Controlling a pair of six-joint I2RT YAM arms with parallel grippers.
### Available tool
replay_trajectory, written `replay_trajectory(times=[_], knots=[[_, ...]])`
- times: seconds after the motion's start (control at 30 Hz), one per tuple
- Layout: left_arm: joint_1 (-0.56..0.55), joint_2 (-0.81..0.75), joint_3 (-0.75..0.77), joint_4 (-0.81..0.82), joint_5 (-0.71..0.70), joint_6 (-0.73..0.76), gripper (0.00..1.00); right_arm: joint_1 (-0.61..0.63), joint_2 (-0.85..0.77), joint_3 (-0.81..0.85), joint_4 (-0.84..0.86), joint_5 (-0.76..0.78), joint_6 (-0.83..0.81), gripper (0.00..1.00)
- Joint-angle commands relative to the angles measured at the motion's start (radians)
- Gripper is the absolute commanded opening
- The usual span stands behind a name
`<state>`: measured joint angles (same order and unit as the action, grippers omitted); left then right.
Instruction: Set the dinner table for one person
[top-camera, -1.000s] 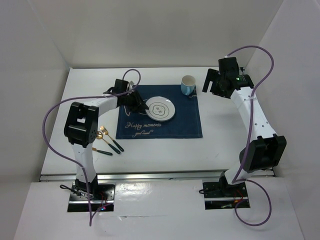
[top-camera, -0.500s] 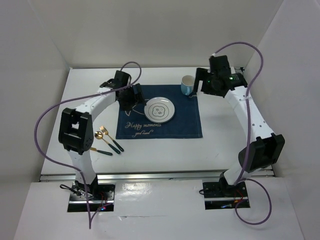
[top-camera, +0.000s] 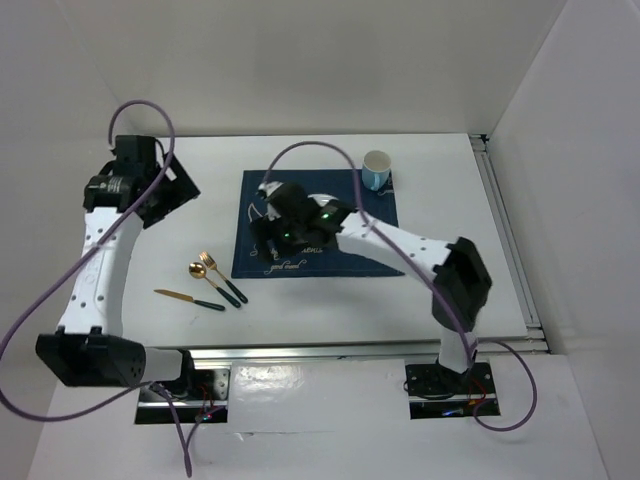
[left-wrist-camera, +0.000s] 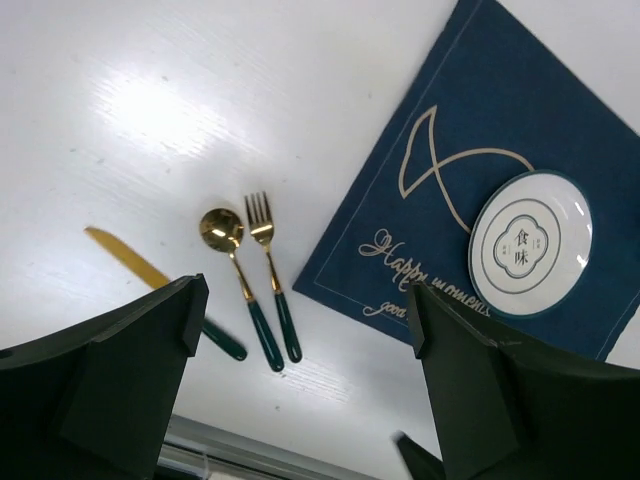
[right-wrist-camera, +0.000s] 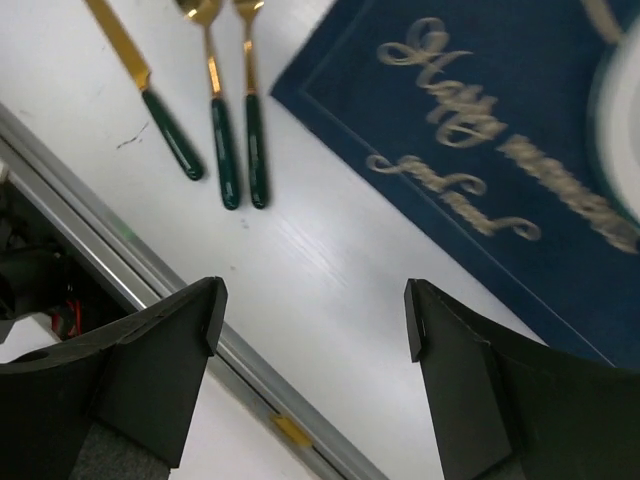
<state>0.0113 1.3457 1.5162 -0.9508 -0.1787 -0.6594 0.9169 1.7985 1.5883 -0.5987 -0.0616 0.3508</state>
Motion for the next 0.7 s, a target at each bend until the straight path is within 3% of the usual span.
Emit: replay_trajectory(times=[0.0, 0.23, 0.43, 0.67], knots=[[0.051, -0.097, -0.002, -0.086, 0.012, -0.011, 1.0, 0.094, 0.151, 0.093, 0.129, -0.021, -0.013, 0.83], [0.114, -0.194, 0.007, -0.109, 0.022, -0.002, 1.0, 0.172, 0.43, 0.321, 0.09, -0.011, -0.022, 0.62], [0.125, -0.194, 0.007, -0.109, 0.062, 0.021, 1.0, 0.195, 0.562, 0.43, 0.051, 0.04, -0.032, 0.58], [0.134, -0.194, -0.031, -0.1, 0.09, 0.04, 1.0, 0.195, 0.607, 0.484, 0.017, 0.088, -0.032, 0.51]])
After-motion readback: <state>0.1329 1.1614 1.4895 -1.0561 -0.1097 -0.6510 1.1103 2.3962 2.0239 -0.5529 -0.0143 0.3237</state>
